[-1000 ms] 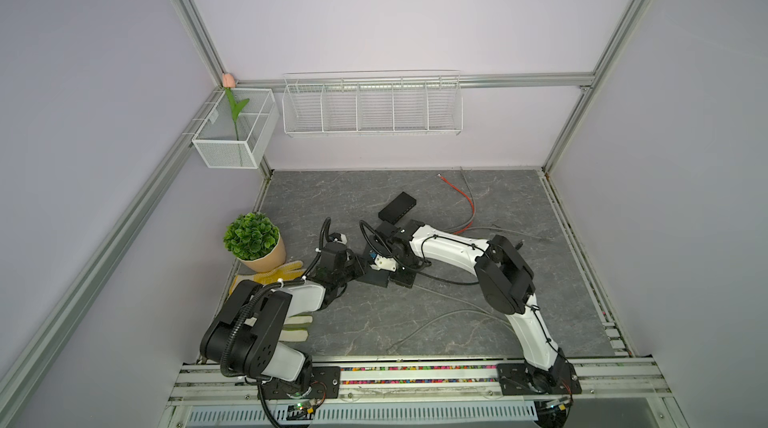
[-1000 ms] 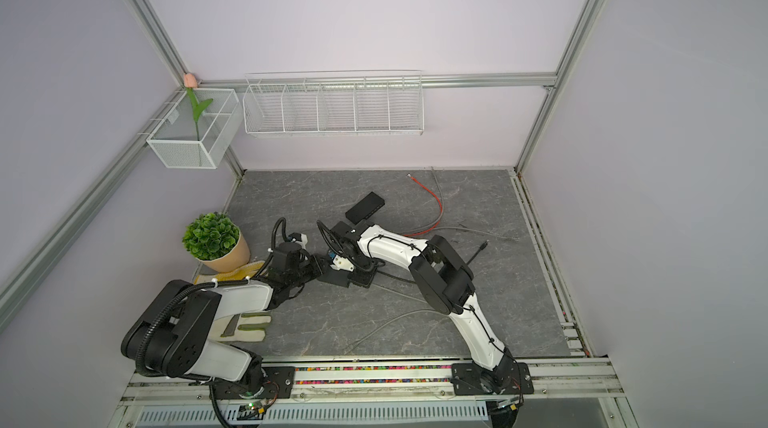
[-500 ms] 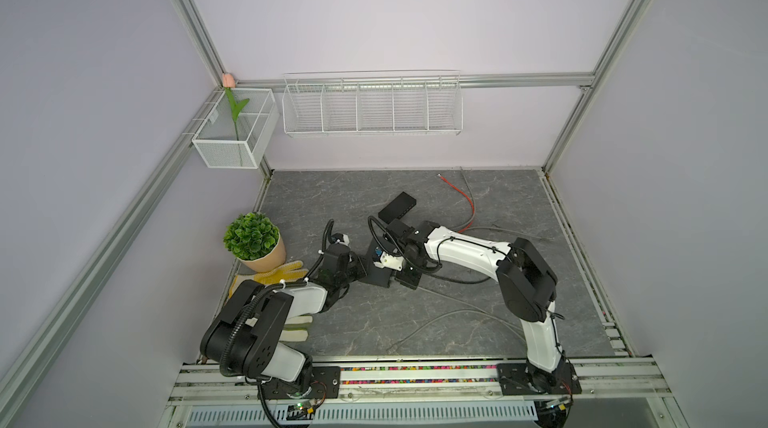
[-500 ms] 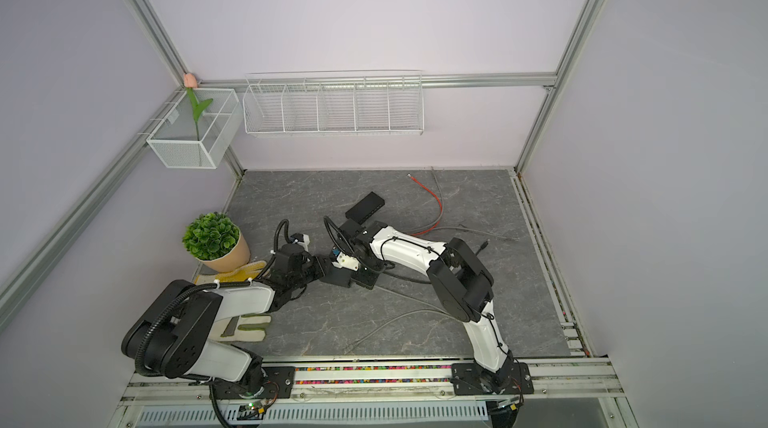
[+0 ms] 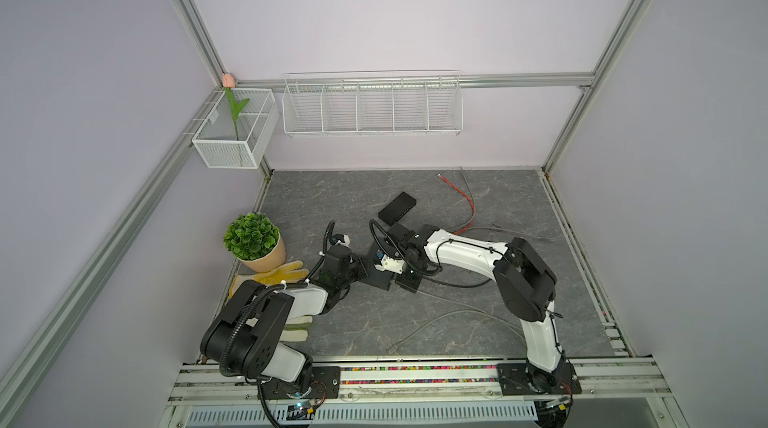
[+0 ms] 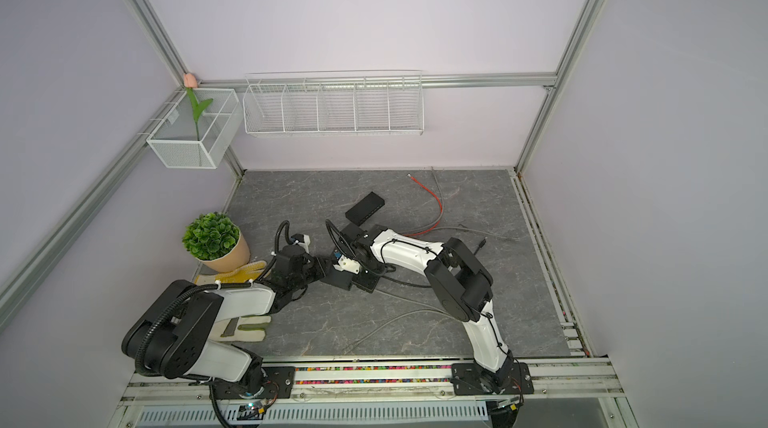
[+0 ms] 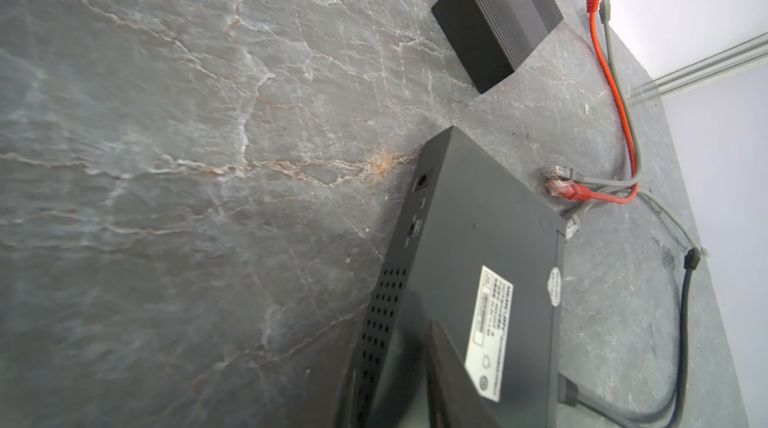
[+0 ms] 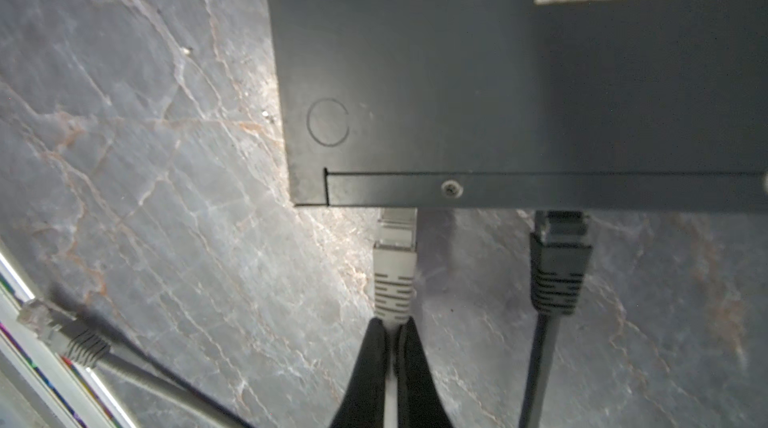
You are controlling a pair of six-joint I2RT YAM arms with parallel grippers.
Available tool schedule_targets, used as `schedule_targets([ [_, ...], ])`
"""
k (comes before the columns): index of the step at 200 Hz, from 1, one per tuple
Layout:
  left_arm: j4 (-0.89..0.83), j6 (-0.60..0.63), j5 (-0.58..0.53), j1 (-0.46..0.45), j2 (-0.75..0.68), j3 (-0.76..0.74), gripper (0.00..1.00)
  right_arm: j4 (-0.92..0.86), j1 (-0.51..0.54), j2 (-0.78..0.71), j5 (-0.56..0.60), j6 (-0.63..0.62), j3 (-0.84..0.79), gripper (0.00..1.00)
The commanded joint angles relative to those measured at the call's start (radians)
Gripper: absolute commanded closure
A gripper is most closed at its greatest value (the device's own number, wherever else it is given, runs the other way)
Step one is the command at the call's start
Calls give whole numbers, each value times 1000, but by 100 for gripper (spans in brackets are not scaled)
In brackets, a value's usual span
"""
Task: Insert the plug into the switch port
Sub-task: 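Push the grey plug into the switch port with the right gripper, left holding switch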
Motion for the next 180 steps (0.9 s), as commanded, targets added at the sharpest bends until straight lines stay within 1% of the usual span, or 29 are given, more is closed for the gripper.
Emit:
schedule_targets([
  [1, -33, -40, 109, -62, 3, -24, 72, 285, 15, 0, -91, 28, 6, 93],
  [32, -46, -41, 87, -90, -7, -25, 72, 342, 15, -10, -108, 50, -16, 93],
  [54, -35, -44, 89, -93, -2, -37, 72, 389, 13, -15, -124, 66, -31, 93],
  [85, -22, -45, 91, -106, 13, -41, 73, 434, 13, -24, -114, 78, -41, 93],
  [144, 16, -50, 107, -127, 66, -34, 73, 454, 13, -33, -132, 82, -21, 93],
  [180, 12, -49, 107, -140, 66, -27, 73, 484, 12, -29, -143, 85, -21, 93],
])
